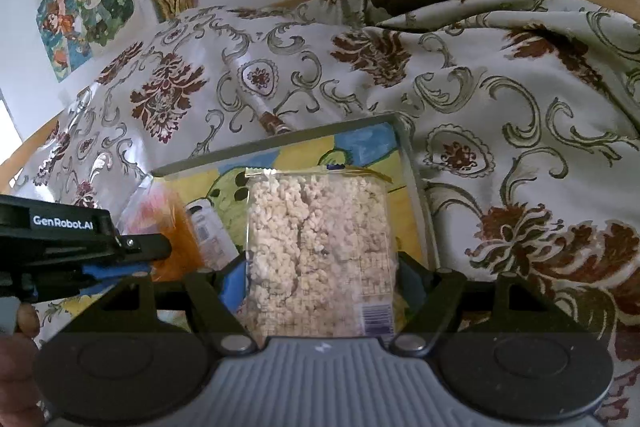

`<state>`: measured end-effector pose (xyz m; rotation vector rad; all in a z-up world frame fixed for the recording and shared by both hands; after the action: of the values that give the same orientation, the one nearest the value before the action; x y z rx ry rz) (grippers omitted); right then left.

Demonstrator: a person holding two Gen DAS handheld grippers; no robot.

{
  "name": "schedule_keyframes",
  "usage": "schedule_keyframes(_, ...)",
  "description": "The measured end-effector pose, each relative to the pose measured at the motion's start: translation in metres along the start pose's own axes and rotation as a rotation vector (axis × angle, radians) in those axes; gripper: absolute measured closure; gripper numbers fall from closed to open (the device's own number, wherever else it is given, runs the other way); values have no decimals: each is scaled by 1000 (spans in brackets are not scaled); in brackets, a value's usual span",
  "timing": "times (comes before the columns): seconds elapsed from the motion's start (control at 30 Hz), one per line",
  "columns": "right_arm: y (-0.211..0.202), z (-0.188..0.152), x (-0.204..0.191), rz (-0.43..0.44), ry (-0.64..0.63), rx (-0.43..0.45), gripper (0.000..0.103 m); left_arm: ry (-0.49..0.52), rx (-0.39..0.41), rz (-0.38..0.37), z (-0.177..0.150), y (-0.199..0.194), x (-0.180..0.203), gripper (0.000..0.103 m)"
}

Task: Organize snacks
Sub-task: 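Lift the orange-red bag with the left tool while the right tool carries the rice cake toward the tray, then lower the orange-red bag into the tray with the left tool while the right tool lowers the rice cake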

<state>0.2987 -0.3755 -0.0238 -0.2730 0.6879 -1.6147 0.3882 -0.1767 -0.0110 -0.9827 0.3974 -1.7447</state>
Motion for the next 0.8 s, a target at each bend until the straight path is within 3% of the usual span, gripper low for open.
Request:
schedule_keyframes(0.17,4,-1,0,7,0,-21,23,-14,-6,-3,0,1,-2,77)
schedule_keyframes(0.3,6,-3,-2,-7,-19,-24,19,-37,9,8,-1,-4,-5,54)
schedule_keyframes(0.5,-7,3,-4,-4,-32,31,4,-71,44,15,4,-17,-11,28)
schedule_keyframes(0.67,-18,8,-7,-4,-31,66,0,-89,82,38,8,-38,-15,4)
schedule_keyframes(0.8,-34,11,-13,-22,-47,107,0,-89,112,47,10,-61,-18,1)
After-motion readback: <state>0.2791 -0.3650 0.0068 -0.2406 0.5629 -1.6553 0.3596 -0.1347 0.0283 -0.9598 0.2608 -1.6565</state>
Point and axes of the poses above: each gripper's, at about its wrist camera, not at the fingertips, and y roughly the way its jaws point, x to its right, z to its top, the point moved 1 cm from there along y, roughly the way its jaws point, and after that the axes turned 2 degrees about -y, right-handed, at the moved point
